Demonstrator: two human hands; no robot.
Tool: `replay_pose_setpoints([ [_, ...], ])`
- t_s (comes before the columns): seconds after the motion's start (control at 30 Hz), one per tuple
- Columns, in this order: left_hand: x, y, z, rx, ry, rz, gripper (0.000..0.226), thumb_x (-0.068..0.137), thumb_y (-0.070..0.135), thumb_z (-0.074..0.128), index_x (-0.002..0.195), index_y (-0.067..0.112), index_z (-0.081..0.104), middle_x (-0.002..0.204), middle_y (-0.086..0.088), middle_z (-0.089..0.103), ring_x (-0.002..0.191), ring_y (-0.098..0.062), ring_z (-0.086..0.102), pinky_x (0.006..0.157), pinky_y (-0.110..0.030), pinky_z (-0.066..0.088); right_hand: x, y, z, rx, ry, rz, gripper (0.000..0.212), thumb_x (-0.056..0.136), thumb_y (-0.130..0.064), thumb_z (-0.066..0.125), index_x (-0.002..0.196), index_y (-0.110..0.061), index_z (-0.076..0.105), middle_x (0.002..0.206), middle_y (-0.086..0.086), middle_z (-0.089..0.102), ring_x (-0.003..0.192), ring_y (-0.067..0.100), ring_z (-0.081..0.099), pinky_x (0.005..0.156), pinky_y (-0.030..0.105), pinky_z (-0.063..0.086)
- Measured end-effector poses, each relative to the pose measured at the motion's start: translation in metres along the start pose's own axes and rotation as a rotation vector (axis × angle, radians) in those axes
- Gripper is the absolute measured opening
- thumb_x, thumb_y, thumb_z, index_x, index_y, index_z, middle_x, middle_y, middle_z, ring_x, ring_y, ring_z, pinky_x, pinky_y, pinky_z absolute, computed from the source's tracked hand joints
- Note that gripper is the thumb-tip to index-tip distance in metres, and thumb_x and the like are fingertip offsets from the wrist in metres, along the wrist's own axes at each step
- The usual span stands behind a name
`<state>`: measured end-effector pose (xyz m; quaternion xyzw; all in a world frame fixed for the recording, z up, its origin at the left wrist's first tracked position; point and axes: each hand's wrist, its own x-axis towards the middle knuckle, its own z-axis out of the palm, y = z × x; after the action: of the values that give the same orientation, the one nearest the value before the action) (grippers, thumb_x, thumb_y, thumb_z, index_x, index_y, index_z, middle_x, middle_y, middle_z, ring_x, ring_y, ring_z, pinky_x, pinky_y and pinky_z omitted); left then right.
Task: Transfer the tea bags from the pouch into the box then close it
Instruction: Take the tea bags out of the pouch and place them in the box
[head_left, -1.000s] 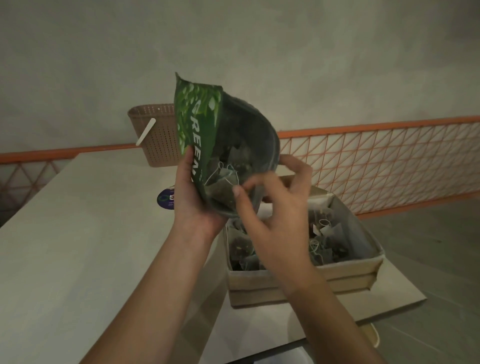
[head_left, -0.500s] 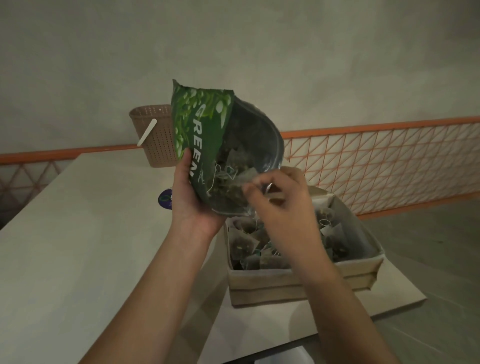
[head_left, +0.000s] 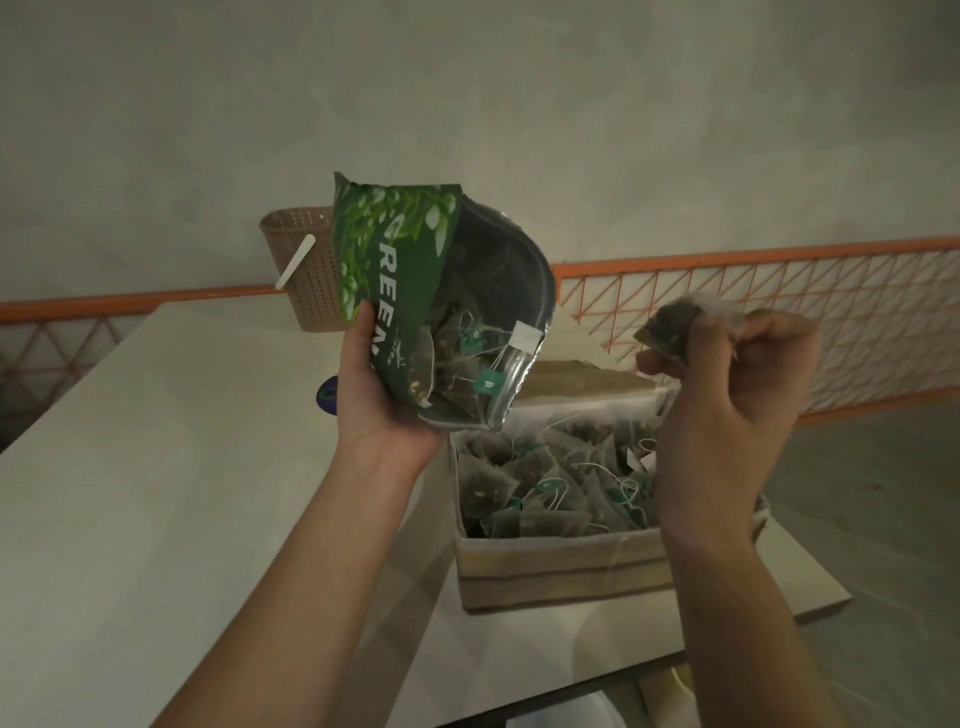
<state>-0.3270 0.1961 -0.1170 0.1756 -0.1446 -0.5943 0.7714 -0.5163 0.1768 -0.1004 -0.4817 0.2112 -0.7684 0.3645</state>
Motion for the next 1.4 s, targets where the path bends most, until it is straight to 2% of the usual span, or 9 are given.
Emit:
replay_pose_setpoints([
  [0.13,0.001,0.0,-0.001,0.008,0.0,0.008,0.058,0.099,0.057,0.048,0.142,0.021,0.06,0.14,-0.013,0.064,0.132,-0.037,0.058,0.114,-0.054,0.041,-0.001,0.005,-0.003,-0.107,-0.073,0.011,0.022,0.091,-0.002,0.055,0.098,-0.021,0.046,0.096,0.018,0.054,0.087,0.038,0.059,0.069,0.036,0.051],
  [0.27,0.001,-0.002,-0.001,0.011,-0.015,0.015,0.059,0.099,0.057,0.046,0.143,0.021,0.059,0.141,-0.012,0.064,0.133,-0.036,0.058,0.114,-0.053,0.041,-0.005,0.017,-0.002,-0.506,-0.38,0.183,0.022,0.088,-0.008,0.064,0.101,-0.024,0.056,0.083,-0.009,0.056,0.068,-0.002,0.057,0.055,0.016,0.047],
  [0.37,0.003,-0.004,-0.003,0.007,-0.02,0.005,0.06,0.098,0.058,0.048,0.144,0.021,0.058,0.143,-0.012,0.062,0.134,-0.036,0.057,0.116,-0.053,0.04,-0.014,0.024,0.005,-0.644,-0.403,0.106,0.021,0.085,-0.013,0.066,0.099,-0.027,0.059,0.099,-0.011,0.053,0.089,0.001,0.054,0.073,0.02,0.046],
  [0.47,0.004,-0.005,-0.003,0.0,-0.018,-0.009,0.063,0.096,0.058,0.051,0.145,0.02,0.057,0.145,-0.013,0.06,0.136,-0.037,0.055,0.118,-0.053,0.037,-0.021,0.02,0.014,-0.568,-0.365,0.035,0.017,0.082,-0.018,0.064,0.097,-0.025,0.059,0.106,-0.009,0.047,0.098,0.004,0.052,0.082,0.01,0.041],
  [0.63,0.0,-0.007,0.001,0.009,0.024,0.001,0.064,0.095,0.06,0.05,0.141,0.017,0.061,0.14,-0.015,0.064,0.131,-0.036,0.06,0.111,-0.051,0.045,-0.027,0.017,0.026,-0.61,-0.417,-0.131,0.008,0.081,-0.029,0.071,0.086,-0.024,0.068,0.109,-0.005,0.047,0.11,0.016,0.049,0.091,0.031,0.046],
  [0.77,-0.003,-0.007,0.003,0.022,0.043,-0.006,0.066,0.095,0.062,0.048,0.141,0.016,0.061,0.139,-0.013,0.065,0.129,-0.032,0.061,0.104,-0.044,0.052,-0.033,0.021,0.028,-0.809,-0.462,-0.225,0.027,0.078,-0.05,0.068,0.082,-0.024,0.068,0.113,0.001,0.049,0.112,0.02,0.048,0.084,0.041,0.05],
  [0.9,-0.001,-0.006,0.0,0.021,0.026,0.001,0.066,0.097,0.061,0.047,0.145,0.017,0.057,0.143,-0.012,0.062,0.133,-0.032,0.058,0.11,-0.046,0.047,-0.035,0.021,0.026,-0.875,-0.5,-0.232,0.03,0.073,-0.047,0.07,0.087,-0.023,0.06,0.114,0.001,0.048,0.11,0.02,0.048,0.082,0.043,0.051],
  [1.2,0.008,-0.007,-0.011,0.006,0.019,0.007,0.066,0.094,0.059,0.053,0.146,0.019,0.057,0.153,-0.01,0.053,0.144,-0.032,0.046,0.123,-0.048,0.029,-0.031,0.026,0.02,-0.826,-0.608,-0.187,0.011,0.074,-0.023,0.071,0.082,-0.027,0.065,0.113,-0.001,0.048,0.108,0.022,0.053,0.083,0.045,0.051],
  [1.4,0.005,-0.007,-0.006,-0.001,0.016,-0.001,0.064,0.096,0.061,0.05,0.141,0.017,0.062,0.138,-0.016,0.065,0.131,-0.037,0.059,0.112,-0.051,0.044,-0.025,0.015,0.025,-0.491,-0.503,0.178,0.015,0.078,-0.019,0.078,0.076,-0.032,0.07,0.116,-0.015,0.046,0.126,0.011,0.042,0.102,0.043,0.044],
])
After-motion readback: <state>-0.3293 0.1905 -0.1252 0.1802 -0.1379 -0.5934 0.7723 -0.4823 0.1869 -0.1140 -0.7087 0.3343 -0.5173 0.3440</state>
